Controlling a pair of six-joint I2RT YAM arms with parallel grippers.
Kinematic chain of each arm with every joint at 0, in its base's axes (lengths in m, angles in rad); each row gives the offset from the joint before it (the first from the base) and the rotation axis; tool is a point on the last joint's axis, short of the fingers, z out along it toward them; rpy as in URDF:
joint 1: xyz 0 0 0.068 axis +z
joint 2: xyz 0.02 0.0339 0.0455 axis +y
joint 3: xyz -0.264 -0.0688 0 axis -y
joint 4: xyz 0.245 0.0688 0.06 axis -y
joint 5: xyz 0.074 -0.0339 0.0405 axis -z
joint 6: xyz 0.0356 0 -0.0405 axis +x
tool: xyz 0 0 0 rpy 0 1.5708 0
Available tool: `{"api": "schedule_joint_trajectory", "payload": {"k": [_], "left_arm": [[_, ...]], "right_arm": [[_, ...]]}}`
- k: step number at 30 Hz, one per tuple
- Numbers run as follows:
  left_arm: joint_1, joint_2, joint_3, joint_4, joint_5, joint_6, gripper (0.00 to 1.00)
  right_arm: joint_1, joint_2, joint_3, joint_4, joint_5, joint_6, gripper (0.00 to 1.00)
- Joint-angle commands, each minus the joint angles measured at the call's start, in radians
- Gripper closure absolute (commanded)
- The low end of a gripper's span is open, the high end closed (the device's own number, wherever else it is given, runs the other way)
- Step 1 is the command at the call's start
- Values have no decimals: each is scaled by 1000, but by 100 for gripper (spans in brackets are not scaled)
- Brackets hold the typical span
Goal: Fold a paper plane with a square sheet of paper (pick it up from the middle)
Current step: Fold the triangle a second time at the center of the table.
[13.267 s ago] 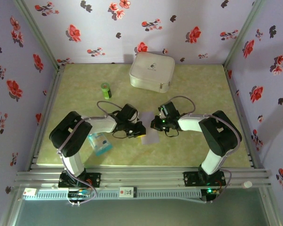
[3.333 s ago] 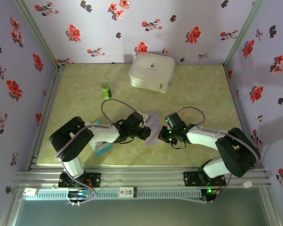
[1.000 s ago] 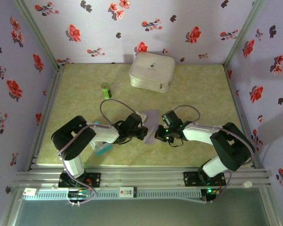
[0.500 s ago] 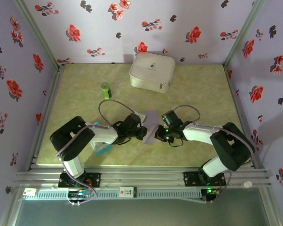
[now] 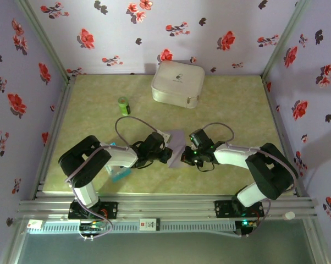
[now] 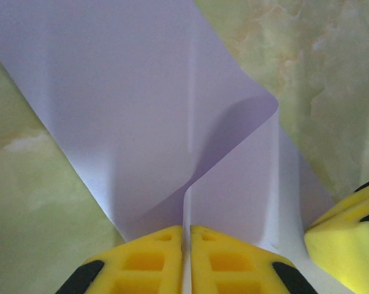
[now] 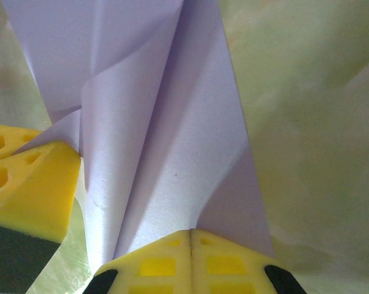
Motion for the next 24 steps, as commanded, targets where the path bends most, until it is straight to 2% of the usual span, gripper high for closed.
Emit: {"api": "schedule_joint_trajectory", "payload": {"k": [1,24], "left_arm": [[9,22,15,35,20,15,89],[21,18,-10,11,-10,0,90]], "right_arm": [[7,35,-13,-68,60,-15,100],[7,30,-10,-80,66,-16,100]]}}
